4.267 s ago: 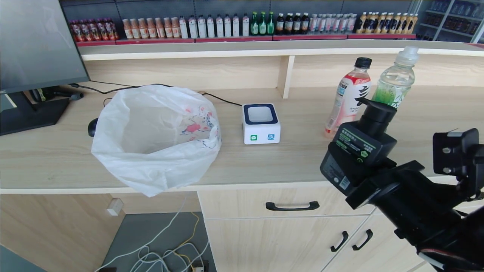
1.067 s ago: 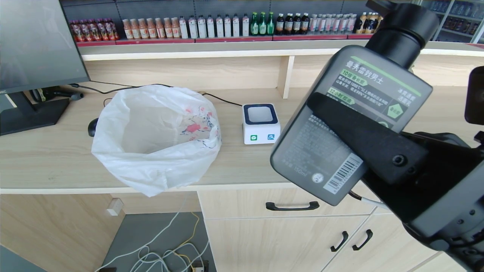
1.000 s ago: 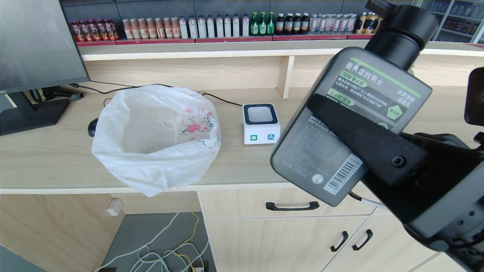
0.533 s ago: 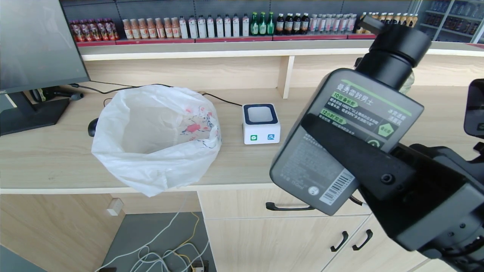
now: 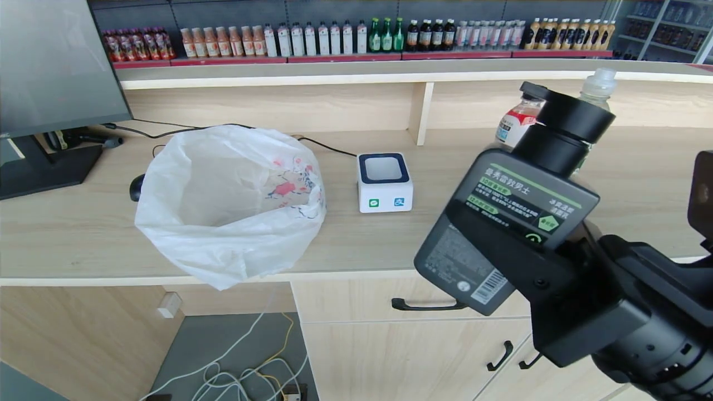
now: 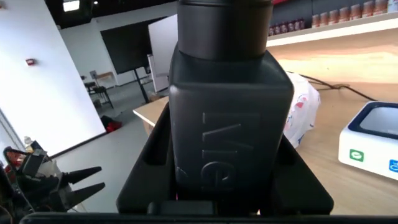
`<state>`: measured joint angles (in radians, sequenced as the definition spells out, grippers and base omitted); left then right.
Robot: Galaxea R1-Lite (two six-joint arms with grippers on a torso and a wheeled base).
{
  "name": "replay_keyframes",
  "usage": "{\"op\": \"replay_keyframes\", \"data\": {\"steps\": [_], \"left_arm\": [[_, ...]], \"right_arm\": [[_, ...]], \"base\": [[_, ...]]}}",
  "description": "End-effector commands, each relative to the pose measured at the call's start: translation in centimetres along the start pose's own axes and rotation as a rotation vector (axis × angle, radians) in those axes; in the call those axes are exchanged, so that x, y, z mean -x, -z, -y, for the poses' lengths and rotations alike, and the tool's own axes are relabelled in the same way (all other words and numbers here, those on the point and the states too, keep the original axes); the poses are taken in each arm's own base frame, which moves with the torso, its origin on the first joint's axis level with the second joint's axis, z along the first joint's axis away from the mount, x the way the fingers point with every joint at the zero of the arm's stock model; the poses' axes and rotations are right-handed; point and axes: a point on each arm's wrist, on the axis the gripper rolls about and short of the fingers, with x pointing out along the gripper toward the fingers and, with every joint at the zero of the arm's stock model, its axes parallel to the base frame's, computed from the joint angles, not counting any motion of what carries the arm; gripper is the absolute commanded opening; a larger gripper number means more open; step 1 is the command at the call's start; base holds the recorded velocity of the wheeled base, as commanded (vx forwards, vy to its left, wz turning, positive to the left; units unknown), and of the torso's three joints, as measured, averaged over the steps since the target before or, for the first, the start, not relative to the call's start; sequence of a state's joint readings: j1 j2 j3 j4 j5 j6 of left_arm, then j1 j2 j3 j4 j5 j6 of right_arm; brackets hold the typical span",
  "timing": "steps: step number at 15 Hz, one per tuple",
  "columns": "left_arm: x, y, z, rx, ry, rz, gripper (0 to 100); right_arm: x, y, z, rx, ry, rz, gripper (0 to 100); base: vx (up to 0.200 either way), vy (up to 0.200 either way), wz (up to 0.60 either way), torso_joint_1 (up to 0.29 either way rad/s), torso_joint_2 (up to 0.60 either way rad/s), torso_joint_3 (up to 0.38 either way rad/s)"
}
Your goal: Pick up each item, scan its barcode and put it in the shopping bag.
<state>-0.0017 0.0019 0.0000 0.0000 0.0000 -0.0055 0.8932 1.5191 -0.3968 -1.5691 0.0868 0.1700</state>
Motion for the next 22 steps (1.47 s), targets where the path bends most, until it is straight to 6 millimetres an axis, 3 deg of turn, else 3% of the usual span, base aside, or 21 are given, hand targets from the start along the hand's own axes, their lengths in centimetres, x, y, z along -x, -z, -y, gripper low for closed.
{"op": "replay_keyframes", "data": {"steps": [1, 5, 9, 13, 18, 22], "left_arm": [[0.0, 0.0, 0.0, 0.001, 0.0, 0.0, 100], [0.0, 0.0, 0.0, 0.001, 0.0, 0.0, 100], [0.0, 0.0, 0.0, -0.001, 0.0, 0.0, 100], [0.0, 0.0, 0.0, 0.001, 0.0, 0.0, 100], [0.0, 0.0, 0.0, 0.001, 0.0, 0.0, 100], [0.0, 0.0, 0.0, 0.002, 0.0, 0.0, 100]], "right_arm": [[0.1, 0.1, 1.0, 0.072, 0.044, -0.005, 0], [0.4, 0.3, 3.6, 0.322, 0.254, -0.031, 0], [0.4, -0.2, 4.4, 0.451, 0.492, -0.028, 0], [0.5, -1.0, 4.2, 0.453, 0.503, 0.003, 0], [0.7, -0.6, 4.4, 0.398, 0.504, -0.001, 0], [0.8, -0.4, 5.0, 0.347, 0.517, 0.001, 0]], "base": [[0.0, 0.0, 0.0, 0.0, 0.0, 0.0], [0.0, 0.0, 0.0, 0.0, 0.0, 0.0], [0.0, 0.0, 0.0, 0.0, 0.0, 0.0], [0.0, 0.0, 0.0, 0.0, 0.0, 0.0], [0.0, 0.0, 0.0, 0.0, 0.0, 0.0], [0.0, 0.2, 0.0, -0.004, 0.0, 0.006]]}}
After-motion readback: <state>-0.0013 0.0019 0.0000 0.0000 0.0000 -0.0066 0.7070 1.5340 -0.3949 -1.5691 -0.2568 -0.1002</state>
